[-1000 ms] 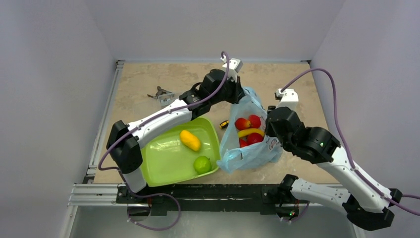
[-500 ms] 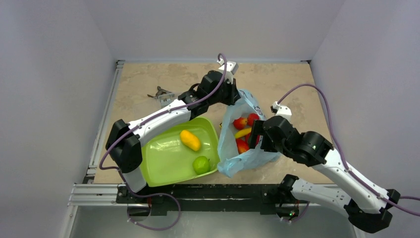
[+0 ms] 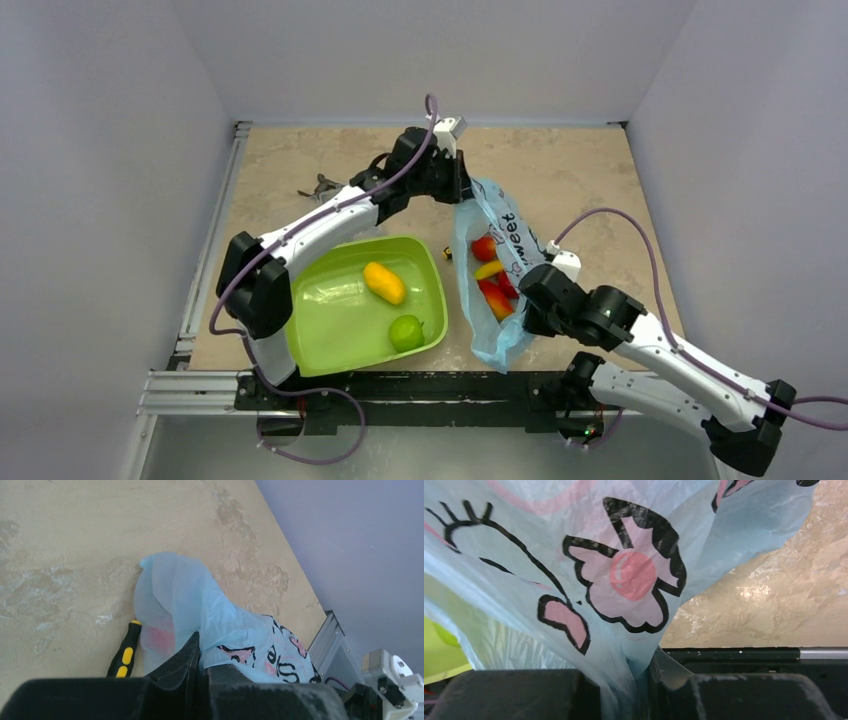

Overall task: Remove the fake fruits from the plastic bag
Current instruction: Adjust the plastic bag at the center of the board, then take out the fake fruit from the plastic bag.

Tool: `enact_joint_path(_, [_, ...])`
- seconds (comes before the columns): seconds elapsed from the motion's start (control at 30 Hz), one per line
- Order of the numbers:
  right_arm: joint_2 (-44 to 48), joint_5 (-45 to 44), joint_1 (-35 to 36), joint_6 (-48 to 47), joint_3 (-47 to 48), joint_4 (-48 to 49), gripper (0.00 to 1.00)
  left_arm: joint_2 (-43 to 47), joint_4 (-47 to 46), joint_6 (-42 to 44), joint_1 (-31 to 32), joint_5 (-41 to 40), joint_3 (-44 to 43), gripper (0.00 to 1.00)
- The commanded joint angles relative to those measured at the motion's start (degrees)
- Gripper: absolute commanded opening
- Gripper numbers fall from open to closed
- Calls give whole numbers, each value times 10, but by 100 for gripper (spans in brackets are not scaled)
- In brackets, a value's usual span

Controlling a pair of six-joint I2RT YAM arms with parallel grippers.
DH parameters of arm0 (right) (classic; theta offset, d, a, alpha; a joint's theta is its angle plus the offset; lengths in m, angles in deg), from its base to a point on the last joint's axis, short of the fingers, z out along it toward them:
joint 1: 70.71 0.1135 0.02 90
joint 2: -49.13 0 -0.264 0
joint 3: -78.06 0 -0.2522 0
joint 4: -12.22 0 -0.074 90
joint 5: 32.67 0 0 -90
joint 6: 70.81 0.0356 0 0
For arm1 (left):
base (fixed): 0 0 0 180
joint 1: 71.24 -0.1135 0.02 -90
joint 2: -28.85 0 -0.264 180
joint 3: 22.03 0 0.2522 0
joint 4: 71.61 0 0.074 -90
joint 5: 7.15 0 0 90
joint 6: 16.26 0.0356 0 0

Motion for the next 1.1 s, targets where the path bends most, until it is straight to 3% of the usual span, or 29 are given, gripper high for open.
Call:
enact_joint_path(0.0, [33, -14, 2, 21, -17, 11, 11, 14, 28, -10, -18, 68, -40, 0])
enact_joint_path(0.03, [36, -10, 2, 18, -23, 22, 11, 20, 44, -3, -18, 78, -45, 7])
enact_joint_path(0.1, [41, -3, 2, 11, -29, 38, 11, 38, 80, 10, -18, 92, -49, 32])
enact_joint_path(0.2, [44, -8, 2, -1, -24, 46, 12, 81, 139, 38, -18, 93, -43, 82])
enact_joint_path(0.27, [50, -11, 2, -12, -20, 54, 13, 114, 165, 56, -18, 91, -26, 98])
enact_joint_path(0.5, [46, 1, 2, -34, -17, 70, 27, 289, 166, 59, -17, 67, 136, 100])
enact_joint_path(0.73, [67, -2, 2, -42, -20, 84, 27, 427, 38, -3, 44, 54, 303, 91])
enact_joint_path(0.87, [81, -3, 3, -50, -22, 89, 18, 423, -103, -14, 122, 13, 368, 85])
enact_joint_path(0.97, [100, -5, 2, -56, -25, 91, 13, 383, -226, -21, 157, -12, 412, 75])
enact_joint_path(1.07, [121, -12, 2, -52, -24, 87, 11, 335, -246, 14, 199, -65, 404, 66])
